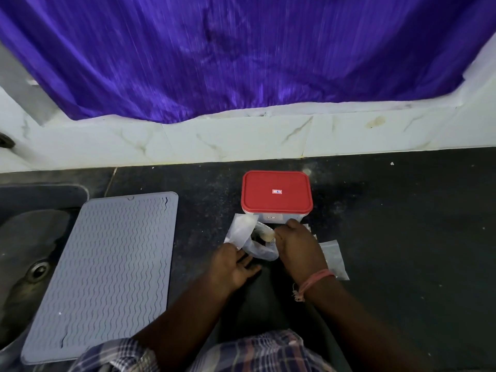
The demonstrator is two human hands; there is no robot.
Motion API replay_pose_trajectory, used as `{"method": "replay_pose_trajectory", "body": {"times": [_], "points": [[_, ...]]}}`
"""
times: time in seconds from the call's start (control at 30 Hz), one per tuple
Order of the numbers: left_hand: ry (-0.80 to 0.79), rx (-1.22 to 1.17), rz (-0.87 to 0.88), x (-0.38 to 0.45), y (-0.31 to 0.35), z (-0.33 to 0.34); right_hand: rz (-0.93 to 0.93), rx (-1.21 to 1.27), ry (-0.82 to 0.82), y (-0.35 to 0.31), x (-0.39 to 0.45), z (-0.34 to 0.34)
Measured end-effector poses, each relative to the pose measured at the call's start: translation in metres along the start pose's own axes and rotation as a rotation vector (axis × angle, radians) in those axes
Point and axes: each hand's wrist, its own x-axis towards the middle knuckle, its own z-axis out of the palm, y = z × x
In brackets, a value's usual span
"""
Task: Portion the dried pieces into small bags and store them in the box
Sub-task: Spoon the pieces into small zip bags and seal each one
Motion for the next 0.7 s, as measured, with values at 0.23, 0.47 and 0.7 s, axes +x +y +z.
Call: {"method": "replay_pose_trajectory", "body": {"times": [0.23, 0.47, 0.7], "points": [[0.044, 0.038, 0.106, 0.021, 0.007, 0.001, 0.04, 0.172, -0.087, -0.009, -0.006, 0.01], [-0.038, 0.088, 0.313, 0.02, -0.006, -0.019, 0.095, 0.193, -0.011, -0.004, -0.021, 0.021], [0.144, 0.224, 0.25, 0.045, 0.002, -0.017, 0.268, 0.365, -0.05, -0.004, -0.024, 0.03]]}}
